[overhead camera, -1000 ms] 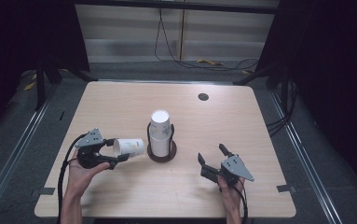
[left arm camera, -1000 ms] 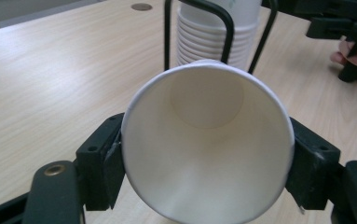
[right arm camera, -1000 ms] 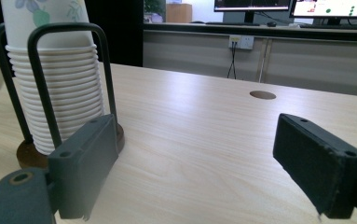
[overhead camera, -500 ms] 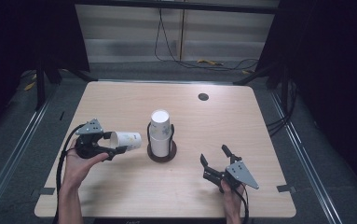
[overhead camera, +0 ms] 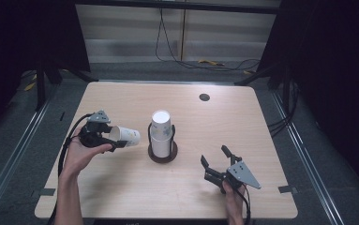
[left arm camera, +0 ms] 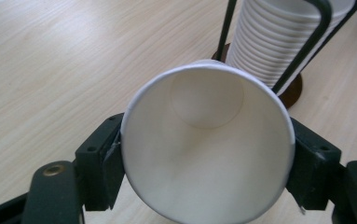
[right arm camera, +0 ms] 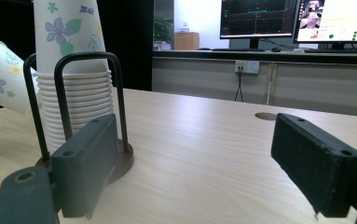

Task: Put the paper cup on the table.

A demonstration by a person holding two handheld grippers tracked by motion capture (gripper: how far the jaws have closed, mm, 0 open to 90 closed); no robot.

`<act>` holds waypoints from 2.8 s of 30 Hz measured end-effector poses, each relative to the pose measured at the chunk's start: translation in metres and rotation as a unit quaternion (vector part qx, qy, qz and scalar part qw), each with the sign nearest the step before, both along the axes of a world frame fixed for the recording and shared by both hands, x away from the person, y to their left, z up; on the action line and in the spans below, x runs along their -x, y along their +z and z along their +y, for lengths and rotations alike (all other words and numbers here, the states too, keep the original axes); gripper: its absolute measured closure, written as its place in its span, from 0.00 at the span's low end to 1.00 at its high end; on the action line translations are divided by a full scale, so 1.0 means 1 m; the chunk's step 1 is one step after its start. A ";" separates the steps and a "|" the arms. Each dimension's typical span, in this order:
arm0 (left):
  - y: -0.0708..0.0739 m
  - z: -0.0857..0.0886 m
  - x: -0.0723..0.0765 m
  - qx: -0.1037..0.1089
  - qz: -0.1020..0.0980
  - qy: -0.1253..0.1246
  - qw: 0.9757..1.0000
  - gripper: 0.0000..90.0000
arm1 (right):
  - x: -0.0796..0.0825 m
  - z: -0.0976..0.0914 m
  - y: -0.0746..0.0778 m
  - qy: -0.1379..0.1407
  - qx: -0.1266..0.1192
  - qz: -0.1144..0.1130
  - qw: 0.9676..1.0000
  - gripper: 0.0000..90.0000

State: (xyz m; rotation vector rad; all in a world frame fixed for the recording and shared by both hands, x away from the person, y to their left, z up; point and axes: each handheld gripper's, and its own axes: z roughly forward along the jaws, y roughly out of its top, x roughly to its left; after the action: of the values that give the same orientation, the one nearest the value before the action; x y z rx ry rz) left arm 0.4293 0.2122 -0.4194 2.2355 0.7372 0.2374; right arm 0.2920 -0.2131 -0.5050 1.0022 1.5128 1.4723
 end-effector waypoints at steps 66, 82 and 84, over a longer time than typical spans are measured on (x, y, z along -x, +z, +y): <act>-0.015 -0.039 -0.039 -0.090 0.045 -0.004 0.995 0.19 | 0.000 0.000 0.000 0.001 -0.001 -0.001 1.000 0.17; -0.010 -0.022 -0.015 0.065 -0.034 0.012 0.997 0.26 | 0.000 0.000 0.000 0.002 -0.002 0.000 1.000 0.17; -0.008 -0.021 -0.010 0.070 -0.046 0.019 0.996 0.26 | 0.000 0.000 0.000 0.002 -0.002 0.000 1.000 0.17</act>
State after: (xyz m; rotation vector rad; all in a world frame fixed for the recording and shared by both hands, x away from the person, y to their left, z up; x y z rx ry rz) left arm 0.4391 0.1915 -0.4271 2.0661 0.7247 0.2965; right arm 0.2922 -0.2130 -0.5051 1.0018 1.5129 1.4773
